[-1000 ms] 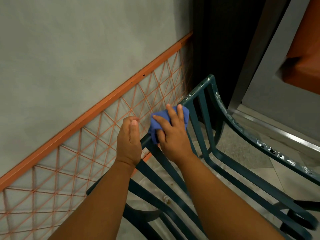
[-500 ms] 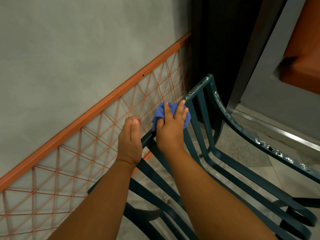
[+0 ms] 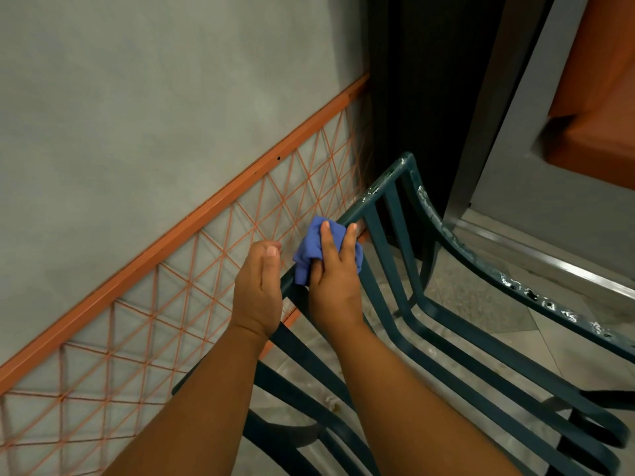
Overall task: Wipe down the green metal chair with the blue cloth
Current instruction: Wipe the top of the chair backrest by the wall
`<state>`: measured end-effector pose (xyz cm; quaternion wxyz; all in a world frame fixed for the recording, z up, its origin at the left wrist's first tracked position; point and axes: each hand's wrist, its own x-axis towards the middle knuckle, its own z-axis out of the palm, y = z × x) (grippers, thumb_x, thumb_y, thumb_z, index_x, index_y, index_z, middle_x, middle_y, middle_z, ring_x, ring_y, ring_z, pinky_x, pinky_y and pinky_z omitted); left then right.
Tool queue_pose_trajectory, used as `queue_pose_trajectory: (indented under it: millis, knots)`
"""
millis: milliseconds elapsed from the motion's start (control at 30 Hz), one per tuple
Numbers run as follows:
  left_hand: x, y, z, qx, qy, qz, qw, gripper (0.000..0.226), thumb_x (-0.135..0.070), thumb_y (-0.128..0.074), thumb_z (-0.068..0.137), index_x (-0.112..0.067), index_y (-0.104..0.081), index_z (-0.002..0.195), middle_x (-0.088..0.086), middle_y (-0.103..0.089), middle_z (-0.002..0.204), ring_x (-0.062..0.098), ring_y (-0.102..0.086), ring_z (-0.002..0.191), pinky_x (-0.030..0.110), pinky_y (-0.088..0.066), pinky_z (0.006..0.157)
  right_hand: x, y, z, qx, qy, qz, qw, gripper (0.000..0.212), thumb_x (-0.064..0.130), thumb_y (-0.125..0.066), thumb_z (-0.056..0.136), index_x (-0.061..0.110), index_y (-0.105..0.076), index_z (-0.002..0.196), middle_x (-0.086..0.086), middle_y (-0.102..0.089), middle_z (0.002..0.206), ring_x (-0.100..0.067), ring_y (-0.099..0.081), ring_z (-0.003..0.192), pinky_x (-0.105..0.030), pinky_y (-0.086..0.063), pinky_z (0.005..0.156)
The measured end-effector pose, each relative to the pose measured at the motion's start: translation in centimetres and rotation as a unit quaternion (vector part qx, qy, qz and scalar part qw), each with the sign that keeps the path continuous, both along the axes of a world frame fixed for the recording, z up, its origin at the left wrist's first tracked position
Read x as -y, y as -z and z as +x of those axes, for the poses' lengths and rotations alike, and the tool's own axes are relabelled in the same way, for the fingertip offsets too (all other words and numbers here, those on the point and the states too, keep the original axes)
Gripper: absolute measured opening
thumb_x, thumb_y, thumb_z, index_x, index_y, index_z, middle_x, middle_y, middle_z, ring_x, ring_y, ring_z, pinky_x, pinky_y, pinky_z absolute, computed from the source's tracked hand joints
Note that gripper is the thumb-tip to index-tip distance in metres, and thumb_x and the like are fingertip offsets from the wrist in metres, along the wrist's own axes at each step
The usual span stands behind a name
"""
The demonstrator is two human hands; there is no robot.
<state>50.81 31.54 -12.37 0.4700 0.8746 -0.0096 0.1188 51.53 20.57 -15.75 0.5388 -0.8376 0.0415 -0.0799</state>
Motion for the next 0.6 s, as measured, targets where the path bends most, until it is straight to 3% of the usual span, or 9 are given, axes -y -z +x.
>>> queue_pose_trajectory:
  millis: [67, 133, 200, 267, 367, 467, 533, 600]
  knots:
    - [0.0, 0.0, 0.0, -0.003, 0.005, 0.021, 1.000, 0.046, -0.051, -0.026, 0.090, -0.017, -0.054, 0.104, -0.011, -0.056, 0.094, -0.004, -0.052, 0.089, 0.006, -0.038, 0.079, 0.5, 0.2, 0.0, 0.019, 0.002, -0.011, 1.000, 0.050, 0.016, -0.039, 0.101, 0.031, -0.028, 0.148, 0.000, 0.005, 0.161, -0.022, -0.014, 0.145, -0.027, -0.038, 0.102]
    - [0.2, 0.1, 0.3, -0.022, -0.001, 0.057, 0.998, 0.035, -0.043, -0.037, 0.095, -0.015, -0.054, 0.108, -0.005, -0.058, 0.099, 0.001, -0.053, 0.092, 0.017, -0.042, 0.083, 1.3, -0.1, 0.0, 0.047, 0.023, 0.006, 0.999, 0.044, 0.016, -0.041, 0.099, 0.026, -0.040, 0.142, 0.001, -0.014, 0.159, -0.013, -0.027, 0.139, -0.017, -0.029, 0.102]
    - [0.6, 0.4, 0.6, -0.041, -0.021, 0.121, 0.992, 0.028, -0.031, -0.044, 0.097, -0.014, -0.054, 0.116, 0.001, -0.058, 0.113, 0.013, -0.053, 0.104, 0.026, -0.041, 0.088, 2.3, -0.5, 0.5, 0.078, 0.097, 0.078, 0.989, 0.034, 0.021, -0.044, 0.097, 0.019, -0.046, 0.132, 0.001, -0.043, 0.136, 0.003, -0.049, 0.116, -0.015, -0.042, 0.095]
    - [1.1, 0.4, 1.0, -0.043, -0.041, 0.169, 0.984, 0.026, -0.025, -0.049, 0.095, -0.015, -0.053, 0.120, 0.001, -0.055, 0.119, 0.017, -0.051, 0.110, 0.026, -0.038, 0.086, 3.5, -0.9, 1.1, 0.096, 0.174, 0.104, 0.974, 0.026, 0.012, -0.047, 0.098, 0.008, -0.050, 0.123, 0.003, -0.044, 0.112, 0.009, -0.052, 0.093, -0.011, -0.046, 0.086]
    - [2.2, -0.2, 1.8, -0.027, -0.049, 0.179, 0.982, 0.027, -0.021, -0.053, 0.093, -0.017, -0.053, 0.120, -0.001, -0.054, 0.121, 0.016, -0.050, 0.112, 0.023, -0.035, 0.085, 4.5, -1.0, 2.2, 0.149, 0.198, 0.077, 0.966, 0.030, 0.005, -0.049, 0.095, 0.003, -0.055, 0.125, -0.003, -0.039, 0.114, -0.002, -0.046, 0.097, -0.003, -0.035, 0.093]
    - [3.4, -1.0, 3.4, -0.011, -0.041, 0.172, 0.984, 0.025, -0.020, -0.052, 0.093, -0.018, -0.054, 0.118, 0.000, -0.055, 0.119, 0.017, -0.052, 0.109, 0.025, -0.039, 0.084, 4.8, -1.1, 3.1, 0.169, 0.149, 0.020, 0.974, 0.036, 0.017, -0.052, 0.095, 0.016, -0.054, 0.131, -0.010, -0.039, 0.129, -0.011, -0.039, 0.115, -0.012, -0.033, 0.099]
    - [4.1, -1.2, 4.5, 0.001, -0.031, 0.160, 0.987, 0.024, -0.020, -0.049, 0.094, -0.016, -0.055, 0.117, 0.002, -0.056, 0.118, 0.019, -0.053, 0.108, 0.028, -0.041, 0.085, 4.7, -0.4, 3.6, 0.152, 0.086, -0.096, 0.980, 0.039, 0.026, -0.051, 0.093, 0.024, -0.055, 0.132, -0.013, -0.035, 0.140, -0.026, -0.031, 0.126, -0.032, -0.035, 0.102]
    - [4.8, -1.2, 5.4, 0.018, -0.025, 0.152, 0.988, 0.024, -0.020, -0.046, 0.096, -0.013, -0.056, 0.116, 0.005, -0.057, 0.117, 0.019, -0.052, 0.108, 0.030, -0.042, 0.088, 4.8, 0.5, 4.1, 0.136, 0.054, -0.167, 0.975, 0.040, 0.032, -0.048, 0.090, 0.028, -0.057, 0.130, -0.013, -0.037, 0.140, -0.031, -0.030, 0.121, -0.042, -0.039, 0.095]
